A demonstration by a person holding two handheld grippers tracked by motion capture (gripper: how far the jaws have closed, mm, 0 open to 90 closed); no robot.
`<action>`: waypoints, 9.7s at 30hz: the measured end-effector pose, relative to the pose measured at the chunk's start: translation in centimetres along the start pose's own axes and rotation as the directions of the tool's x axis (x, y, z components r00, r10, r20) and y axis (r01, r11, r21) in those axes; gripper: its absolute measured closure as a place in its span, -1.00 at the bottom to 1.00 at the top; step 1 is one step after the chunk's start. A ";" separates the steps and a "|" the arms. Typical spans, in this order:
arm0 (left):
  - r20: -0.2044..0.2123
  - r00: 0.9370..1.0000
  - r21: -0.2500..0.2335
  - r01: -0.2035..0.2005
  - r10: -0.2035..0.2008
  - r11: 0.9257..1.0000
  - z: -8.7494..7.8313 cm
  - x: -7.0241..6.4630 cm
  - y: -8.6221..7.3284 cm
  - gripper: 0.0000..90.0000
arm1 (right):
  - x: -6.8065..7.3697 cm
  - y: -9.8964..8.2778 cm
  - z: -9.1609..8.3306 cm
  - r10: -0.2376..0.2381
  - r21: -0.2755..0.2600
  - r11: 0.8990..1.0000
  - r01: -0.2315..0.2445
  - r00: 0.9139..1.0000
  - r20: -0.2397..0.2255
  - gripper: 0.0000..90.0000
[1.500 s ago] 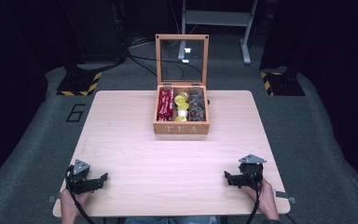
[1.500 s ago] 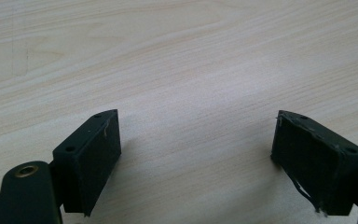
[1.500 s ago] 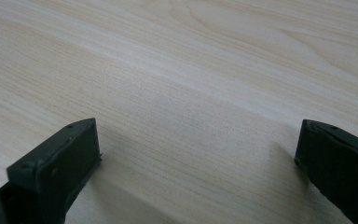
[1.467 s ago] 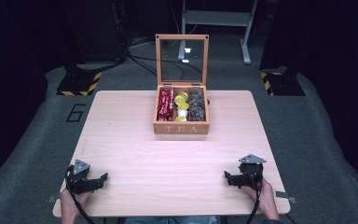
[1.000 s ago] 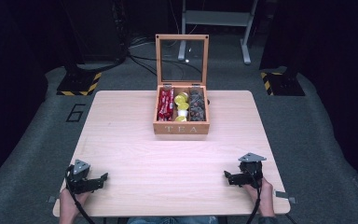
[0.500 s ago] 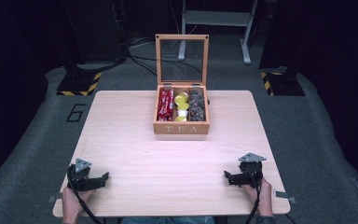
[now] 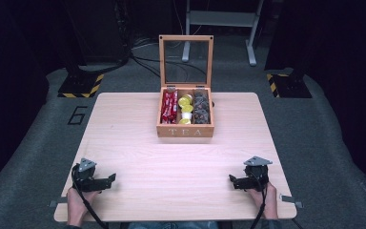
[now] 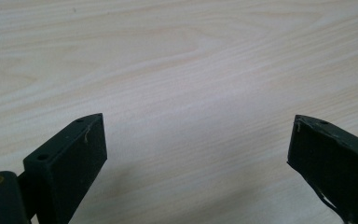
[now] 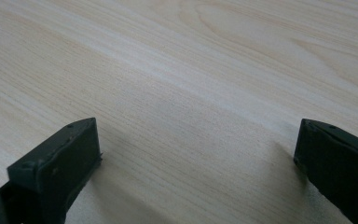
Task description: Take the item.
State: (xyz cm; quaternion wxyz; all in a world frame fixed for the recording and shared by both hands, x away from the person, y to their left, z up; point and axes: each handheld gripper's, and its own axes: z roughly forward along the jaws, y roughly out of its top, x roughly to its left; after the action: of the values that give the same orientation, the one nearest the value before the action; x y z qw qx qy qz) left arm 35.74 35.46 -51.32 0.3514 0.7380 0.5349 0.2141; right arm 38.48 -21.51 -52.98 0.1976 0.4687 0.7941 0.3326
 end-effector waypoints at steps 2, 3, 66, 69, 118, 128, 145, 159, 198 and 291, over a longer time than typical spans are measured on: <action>0.006 1.000 0.003 -0.013 0.013 1.000 0.0 -0.2 0.4 -0.91 | 0.0 0.0 0.0 0.003 0.002 1.000 -0.003 1.000 0.000 -1.00; 0.007 1.000 0.001 -0.019 0.019 1.000 0.0 -0.2 0.6 -0.91 | 0.1 0.0 0.0 0.007 0.003 1.000 -0.007 1.000 0.000 -1.00; 0.177 0.962 -0.021 -0.209 0.209 0.978 5.8 -4.5 15.3 -0.76 | 0.0 0.0 0.0 0.000 -0.002 1.000 0.000 1.000 0.000 -1.00; 0.182 0.959 -0.013 -0.218 0.217 0.976 6.1 -4.6 15.9 -0.77 | 0.0 0.0 0.0 -0.005 -0.003 1.000 0.005 1.000 0.000 -1.00; 0.205 0.942 -0.014 -0.267 0.265 0.963 12.8 -8.3 24.9 -0.71 | 0.0 0.0 0.0 0.003 -0.001 1.000 -0.003 1.000 0.002 -1.00; 0.171 0.947 -0.005 -0.274 0.271 0.962 14.7 -9.4 25.6 -0.43 | 0.0 0.0 0.0 0.003 -0.001 1.000 -0.003 1.000 0.002 -1.00; 0.117 0.958 0.057 -0.269 0.261 0.962 17.6 -10.6 25.8 0.32 | 0.0 0.0 0.0 0.005 0.000 1.000 -0.005 1.000 0.002 -1.00; 0.105 0.962 0.084 -0.263 0.254 0.961 19.0 -10.4 25.4 0.55 | 0.0 0.0 0.0 0.006 0.000 1.000 -0.006 1.000 0.002 -1.00; 0.082 0.975 0.011 -0.210 0.209 0.978 17.4 -10.6 25.8 0.97 | 0.0 0.0 0.0 -0.001 -0.001 1.000 0.001 1.000 0.002 -1.00; 0.028 0.965 -0.176 -0.253 0.262 0.951 3.5 -5.3 19.0 0.97 | 0.0 0.0 0.0 0.009 -0.002 1.000 -0.009 1.000 0.006 -1.00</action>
State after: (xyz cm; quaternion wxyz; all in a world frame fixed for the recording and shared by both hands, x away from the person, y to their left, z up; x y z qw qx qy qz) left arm 48.53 26.04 -39.16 0.3960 0.7738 0.4044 0.2844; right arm 38.50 -21.48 -52.98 0.1991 0.4732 0.7909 0.3329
